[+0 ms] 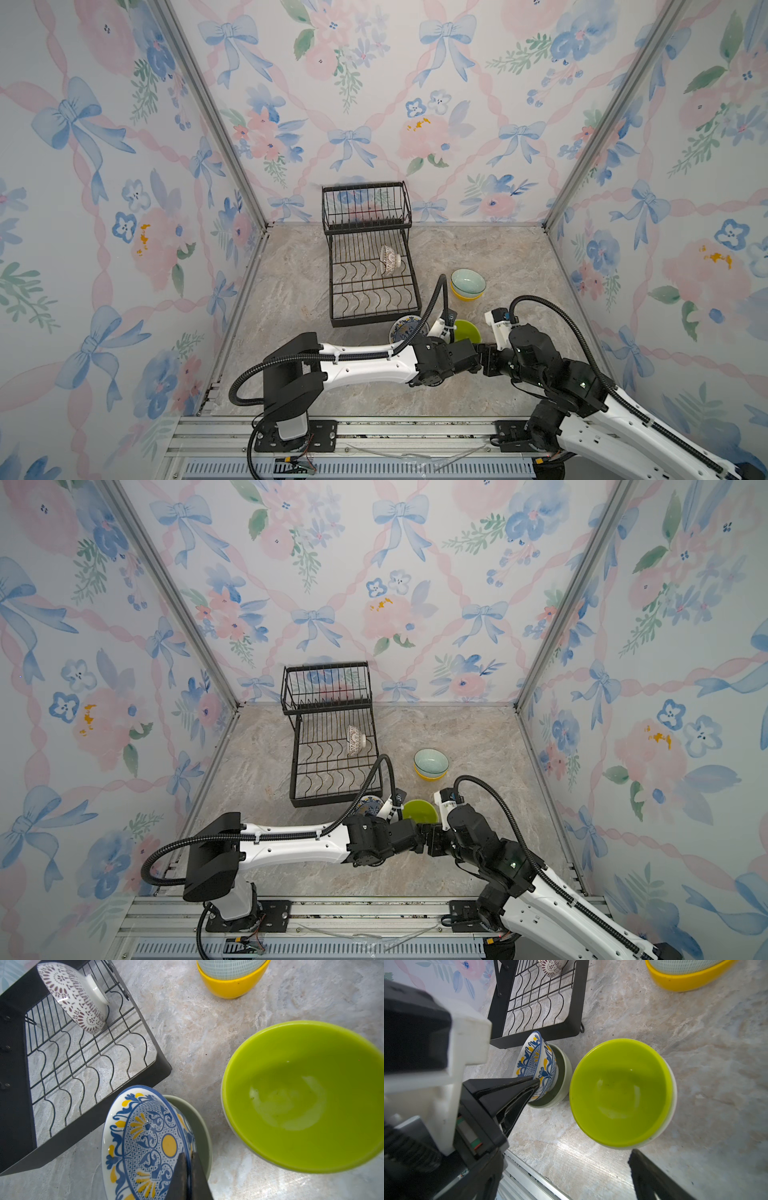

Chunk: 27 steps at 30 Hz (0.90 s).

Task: Load bowls into a dish rack
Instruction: Pick up the bowl.

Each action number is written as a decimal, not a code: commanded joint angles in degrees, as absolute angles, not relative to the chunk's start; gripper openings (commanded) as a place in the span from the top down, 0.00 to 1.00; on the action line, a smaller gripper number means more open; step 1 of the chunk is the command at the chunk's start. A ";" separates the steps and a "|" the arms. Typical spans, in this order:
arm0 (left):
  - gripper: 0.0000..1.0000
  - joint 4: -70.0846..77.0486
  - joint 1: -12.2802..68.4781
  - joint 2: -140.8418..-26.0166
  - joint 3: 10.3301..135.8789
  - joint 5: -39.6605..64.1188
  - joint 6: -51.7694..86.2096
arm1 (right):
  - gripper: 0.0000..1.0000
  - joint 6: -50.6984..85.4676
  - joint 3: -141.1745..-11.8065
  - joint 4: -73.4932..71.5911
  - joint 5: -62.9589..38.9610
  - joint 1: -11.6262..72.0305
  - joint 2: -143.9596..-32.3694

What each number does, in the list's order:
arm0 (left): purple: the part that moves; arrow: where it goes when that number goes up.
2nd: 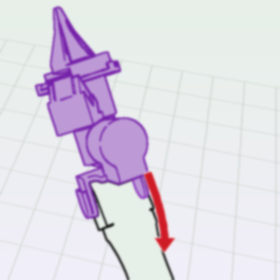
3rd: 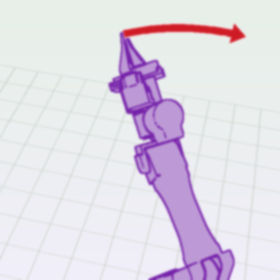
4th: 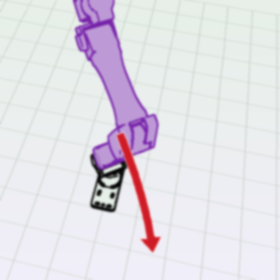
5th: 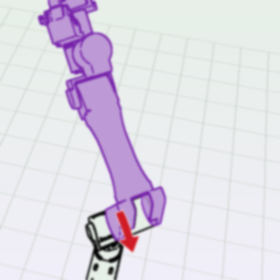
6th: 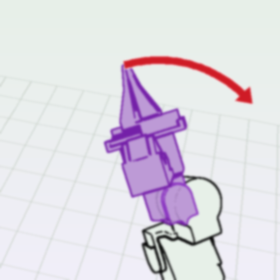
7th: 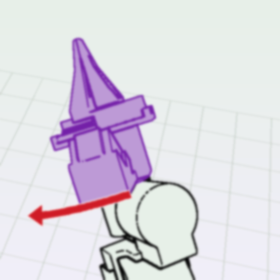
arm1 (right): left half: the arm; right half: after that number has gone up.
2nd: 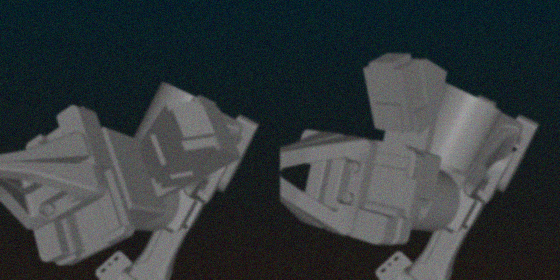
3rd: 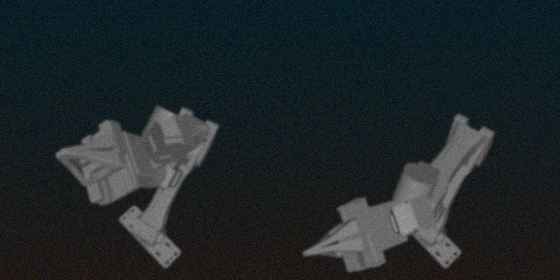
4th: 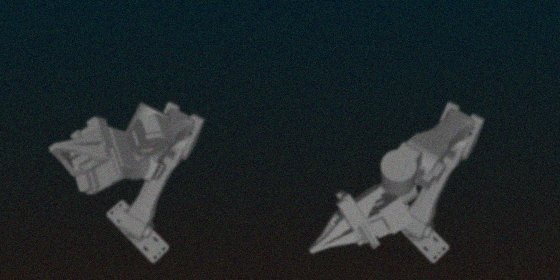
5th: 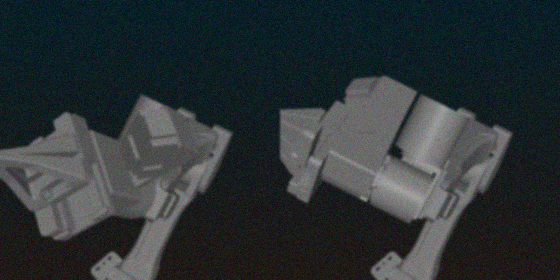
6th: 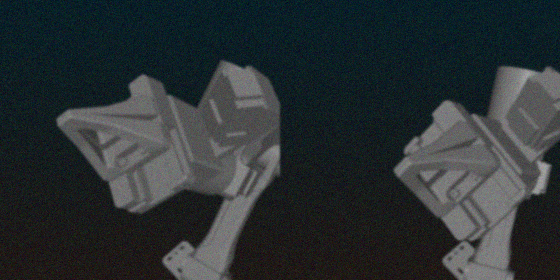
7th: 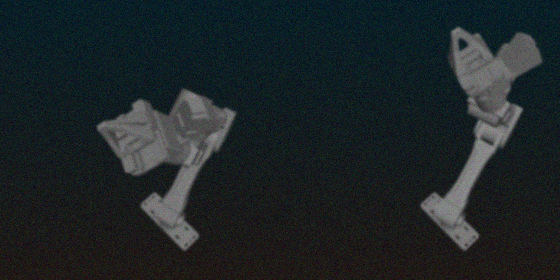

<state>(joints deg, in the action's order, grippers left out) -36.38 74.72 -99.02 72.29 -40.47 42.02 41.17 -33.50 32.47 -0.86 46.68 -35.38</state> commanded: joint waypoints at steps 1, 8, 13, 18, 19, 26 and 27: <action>1.00 -37.01 74.62 -97.67 74.07 -40.89 40.32 | 0.04 40.63 -33.93 31.40 0.09 47.47 -36.09; 1.00 -33.04 73.31 -93.40 72.78 -35.77 38.28 | 0.04 38.44 -36.75 30.32 -0.02 47.29 -39.86; 1.00 -27.32 70.38 -86.60 68.68 -29.46 36.49 | 0.04 36.40 -39.30 29.93 0.08 46.74 -42.71; 1.00 -22.04 66.16 -80.22 63.54 -23.03 35.00 | 0.04 34.39 -42.00 28.93 -0.35 45.89 -45.07; 1.00 -21.01 65.28 -78.85 62.35 -21.87 34.64 | 0.04 34.04 -42.71 28.62 -0.47 45.77 -45.67; 1.00 -12.00 56.24 -70.14 55.47 -10.30 33.15 | 0.04 31.51 -48.28 26.70 -2.48 44.90 -51.65; 1.00 -10.85 54.65 -69.18 54.55 -8.46 33.18 | 0.04 31.23 -49.10 26.34 -2.60 44.84 -52.64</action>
